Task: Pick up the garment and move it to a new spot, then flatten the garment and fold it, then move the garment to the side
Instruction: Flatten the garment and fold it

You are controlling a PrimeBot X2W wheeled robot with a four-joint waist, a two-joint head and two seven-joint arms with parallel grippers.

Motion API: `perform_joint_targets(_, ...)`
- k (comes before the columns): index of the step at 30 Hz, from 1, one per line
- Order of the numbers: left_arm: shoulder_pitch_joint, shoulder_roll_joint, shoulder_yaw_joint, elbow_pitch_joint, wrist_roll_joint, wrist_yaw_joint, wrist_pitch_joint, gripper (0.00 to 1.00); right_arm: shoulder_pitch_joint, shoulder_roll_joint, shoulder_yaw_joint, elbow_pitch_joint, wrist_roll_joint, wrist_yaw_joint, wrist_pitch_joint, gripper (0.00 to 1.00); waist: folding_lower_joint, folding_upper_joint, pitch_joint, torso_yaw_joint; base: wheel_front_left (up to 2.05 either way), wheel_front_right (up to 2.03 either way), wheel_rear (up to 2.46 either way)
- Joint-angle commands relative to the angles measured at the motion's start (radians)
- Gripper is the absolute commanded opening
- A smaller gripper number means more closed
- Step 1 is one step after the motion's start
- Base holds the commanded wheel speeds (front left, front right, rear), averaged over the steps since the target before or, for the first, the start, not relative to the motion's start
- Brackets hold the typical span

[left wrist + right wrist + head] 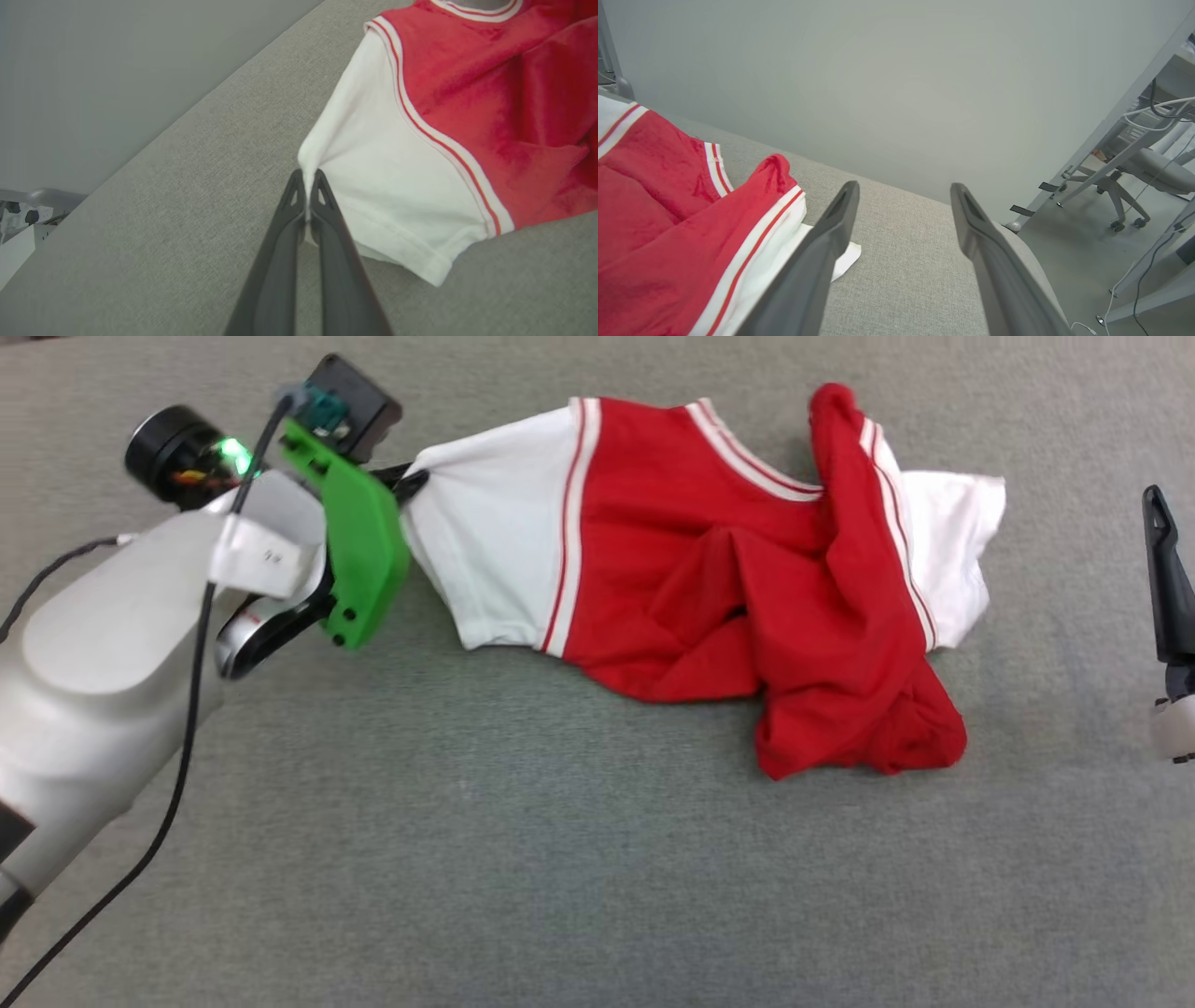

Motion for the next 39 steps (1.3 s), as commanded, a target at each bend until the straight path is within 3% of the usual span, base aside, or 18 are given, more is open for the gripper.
perform_joint_targets(1, 0.036, 0.032, 0.009, -0.018, -0.016, 0.020, -0.019, 0.00, -0.029, -0.027, 0.013, -0.006, 0.023, -0.001, 0.039, 1.00, 0.0000, 0.0000, -0.068, 0.072, 0.00, 0.00, 0.00)
perform_joint_targets(4, 0.090, 0.092, 0.025, -0.090, -0.029, 0.070, -0.055, 0.00, -0.088, -0.131, 0.054, 0.003, 0.093, -0.001, 0.155, 1.00, 0.0000, 0.0000, -0.078, 0.109, 0.00, 0.00, 0.00)
perform_joint_targets(11, 0.138, 0.161, 0.048, -0.223, -0.030, 0.157, -0.092, 0.00, -0.221, -0.319, 0.196, 0.046, 0.289, -0.001, 0.442, 1.00, 0.0000, 0.0000, -0.049, 0.164, 0.00, 0.00, 0.00)
perform_joint_targets(12, 0.140, 0.171, 0.054, -0.272, -0.024, 0.186, -0.099, 0.00, -0.280, -0.394, 0.277, 0.078, 0.408, -0.001, 0.622, 1.00, 0.0000, 0.0000, -0.022, 0.184, 0.00, 0.00, 0.00)
perform_joint_targets(15, 0.133, 0.176, 0.062, -0.314, -0.016, 0.212, -0.104, 0.00, -0.334, -0.454, 0.354, 0.111, 0.519, -0.001, 0.811, 1.00, 0.0000, 0.0000, 0.010, 0.203, 0.00, 0.00, 0.00)
perform_joint_targets(19, 0.117, 0.174, 0.069, -0.356, 0.004, 0.239, -0.110, 0.00, -0.398, -0.498, 0.424, 0.147, 0.580, -0.001, 0.957, 1.00, 0.0000, 0.0000, 0.056, 0.225, 0.00, 0.00, 0.00)
perform_joint_targets(24, 0.098, 0.166, 0.075, -0.392, 0.022, 0.259, -0.117, 0.00, -0.450, -0.484, 0.468, 0.209, 0.606, -0.001, 1.012, 1.00, 0.0000, 0.0000, 0.108, 0.245, 0.00, 0.00, 0.00)
perform_joint_targets(33, 0.074, 0.153, 0.078, -0.417, 0.047, 0.276, -0.126, 0.00, -0.445, -0.473, 0.581, 0.325, 0.581, -0.001, 1.002, 1.00, 0.0000, 0.0000, 0.174, 0.267, 0.00, 0.00, 0.00)
perform_joint_targets(39, 0.074, 0.153, 0.079, -0.409, 0.047, 0.276, -0.134, 0.00, -0.411, -0.468, 0.651, 0.356, 0.637, -0.001, 0.980, 1.00, 0.0000, 0.0000, 0.178, 0.259, 0.00, 0.00, 0.00)
